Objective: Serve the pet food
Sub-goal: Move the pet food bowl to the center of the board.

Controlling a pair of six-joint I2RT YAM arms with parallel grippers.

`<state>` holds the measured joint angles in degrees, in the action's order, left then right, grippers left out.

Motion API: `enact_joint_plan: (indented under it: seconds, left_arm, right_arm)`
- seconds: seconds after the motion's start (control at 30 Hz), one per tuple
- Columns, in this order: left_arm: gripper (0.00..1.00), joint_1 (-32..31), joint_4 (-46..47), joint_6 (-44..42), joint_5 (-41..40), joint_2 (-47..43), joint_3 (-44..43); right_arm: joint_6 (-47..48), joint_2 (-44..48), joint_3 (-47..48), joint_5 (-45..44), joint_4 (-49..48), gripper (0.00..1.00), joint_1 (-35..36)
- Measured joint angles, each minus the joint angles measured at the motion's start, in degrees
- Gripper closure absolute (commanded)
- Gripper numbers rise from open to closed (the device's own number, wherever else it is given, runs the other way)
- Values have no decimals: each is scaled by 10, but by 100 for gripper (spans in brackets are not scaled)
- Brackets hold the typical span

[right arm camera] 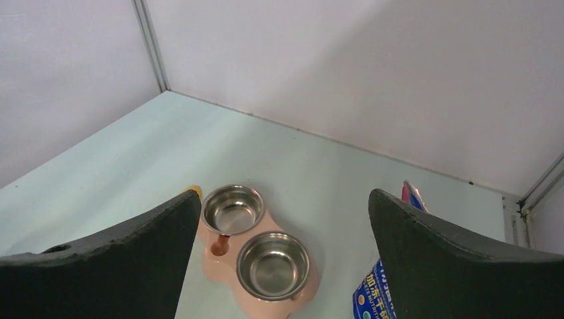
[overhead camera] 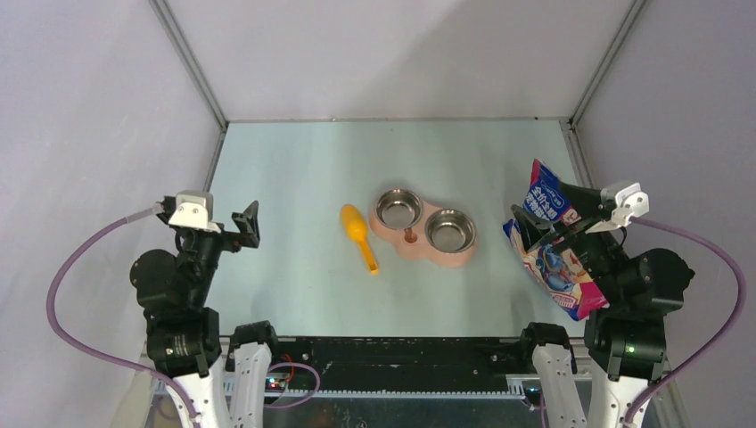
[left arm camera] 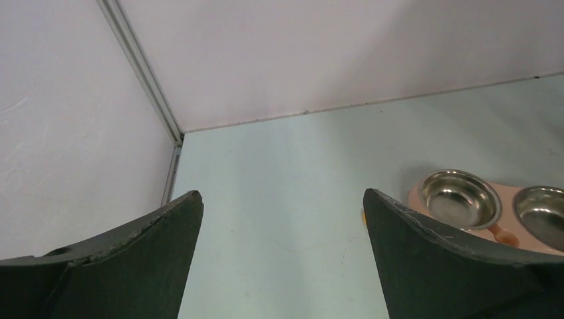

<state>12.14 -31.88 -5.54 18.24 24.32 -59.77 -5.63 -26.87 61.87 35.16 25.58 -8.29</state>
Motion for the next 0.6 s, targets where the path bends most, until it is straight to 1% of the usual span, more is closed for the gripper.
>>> enact_joint_plan:
  seconds: [0.2,0.6]
  left_arm:
    - [2,2,-4,-3,26,0,1]
    - [2,7,-7,-12,65,9,21]
  right_arm:
    - [-1,-1,0,16,0,0,2]
    - [92,-14,-38,199,4,0,13]
